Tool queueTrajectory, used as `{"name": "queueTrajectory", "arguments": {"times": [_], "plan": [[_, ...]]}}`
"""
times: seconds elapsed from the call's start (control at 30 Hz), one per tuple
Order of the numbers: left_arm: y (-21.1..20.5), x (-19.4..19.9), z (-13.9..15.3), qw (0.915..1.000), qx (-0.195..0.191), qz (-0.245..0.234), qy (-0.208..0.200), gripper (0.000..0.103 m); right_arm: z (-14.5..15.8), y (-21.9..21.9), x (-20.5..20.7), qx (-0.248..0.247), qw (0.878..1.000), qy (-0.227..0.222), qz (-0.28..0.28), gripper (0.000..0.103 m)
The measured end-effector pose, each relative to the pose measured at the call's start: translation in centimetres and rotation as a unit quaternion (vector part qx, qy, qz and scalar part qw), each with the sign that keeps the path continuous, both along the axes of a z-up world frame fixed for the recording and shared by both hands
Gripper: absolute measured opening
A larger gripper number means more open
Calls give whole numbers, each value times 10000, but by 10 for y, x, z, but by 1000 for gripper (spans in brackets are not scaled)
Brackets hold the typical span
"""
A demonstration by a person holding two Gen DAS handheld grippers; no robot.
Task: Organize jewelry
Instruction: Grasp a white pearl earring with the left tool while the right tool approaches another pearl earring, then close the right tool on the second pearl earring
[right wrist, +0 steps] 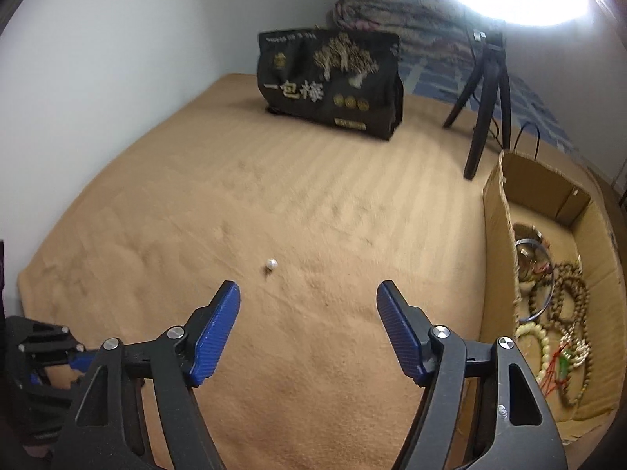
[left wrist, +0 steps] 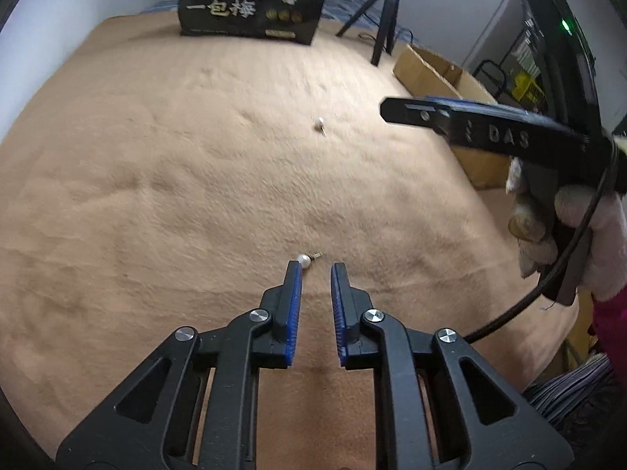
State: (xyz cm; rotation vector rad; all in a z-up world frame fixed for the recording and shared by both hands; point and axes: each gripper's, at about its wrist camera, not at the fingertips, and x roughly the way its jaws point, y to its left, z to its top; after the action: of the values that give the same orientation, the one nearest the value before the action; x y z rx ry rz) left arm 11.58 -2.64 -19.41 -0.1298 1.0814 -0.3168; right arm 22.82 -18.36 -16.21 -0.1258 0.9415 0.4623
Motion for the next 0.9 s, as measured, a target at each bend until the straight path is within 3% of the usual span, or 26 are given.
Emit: {"name": "queueTrajectory", "arguments": {"times": [0.17,0.4,0.47,0.63,0.9], "plan": [[-10,3,-12,9995,313,17,30,14,-9,-5,5,101,9998,146,-66,66],[-6,12,-18,9989,429,170,-64,14,-14,5,9,170,9996,215,61,66],[-7,13,-20,9984,507,196,-135,7,-15,8,12,176,9996,208,61,66],[-1,20,-22,9974,559,400,-203,7,-18,19,18,134,9996,208,127,64],[16,30,-22,9955,527,766,-193,7,-40,42,28,18,9980,563,298,37]]}}
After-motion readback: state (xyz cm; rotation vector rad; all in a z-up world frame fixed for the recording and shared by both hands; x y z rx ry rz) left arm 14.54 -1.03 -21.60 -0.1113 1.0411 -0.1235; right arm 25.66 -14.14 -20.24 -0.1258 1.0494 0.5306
